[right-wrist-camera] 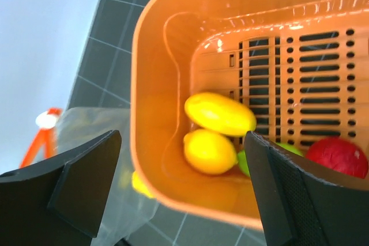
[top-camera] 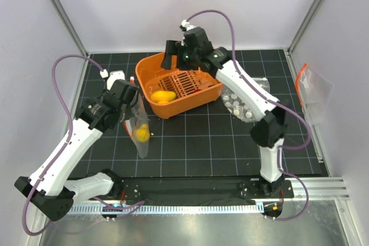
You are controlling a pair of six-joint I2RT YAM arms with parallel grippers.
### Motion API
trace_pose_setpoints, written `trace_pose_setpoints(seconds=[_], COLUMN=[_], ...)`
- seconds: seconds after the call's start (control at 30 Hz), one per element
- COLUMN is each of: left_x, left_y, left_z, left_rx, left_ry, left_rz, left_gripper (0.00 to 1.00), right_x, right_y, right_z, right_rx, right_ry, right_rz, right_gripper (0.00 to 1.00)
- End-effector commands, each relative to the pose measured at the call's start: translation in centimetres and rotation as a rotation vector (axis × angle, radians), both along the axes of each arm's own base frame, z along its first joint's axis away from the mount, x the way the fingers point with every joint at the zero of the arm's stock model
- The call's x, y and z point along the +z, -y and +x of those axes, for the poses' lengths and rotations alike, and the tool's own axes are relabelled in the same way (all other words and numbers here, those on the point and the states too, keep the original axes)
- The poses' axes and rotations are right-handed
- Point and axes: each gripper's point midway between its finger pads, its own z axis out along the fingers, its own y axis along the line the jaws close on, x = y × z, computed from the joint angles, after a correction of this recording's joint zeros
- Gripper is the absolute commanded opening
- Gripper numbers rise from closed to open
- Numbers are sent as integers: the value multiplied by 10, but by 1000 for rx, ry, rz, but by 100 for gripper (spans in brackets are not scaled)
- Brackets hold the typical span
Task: Place the food in the zip-top bag and seal the zipper
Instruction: Move the bin to the center of the board.
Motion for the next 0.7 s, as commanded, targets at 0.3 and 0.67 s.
trace_pose_setpoints(seconds=[0.3, 0.67], left_x=[42, 38], left_y=[-24, -24], left_z=[19, 31], left_rx=[67, 62], left_ry=[78, 66], left_rz=[88, 122], left_gripper=[0, 0], right_x=[-130, -129], right_y=[-5, 38], right_z=[0, -76], right_rx=[109, 272], right_ry=[-218, -229], right_rz=[-309, -343], right_gripper=[98, 89])
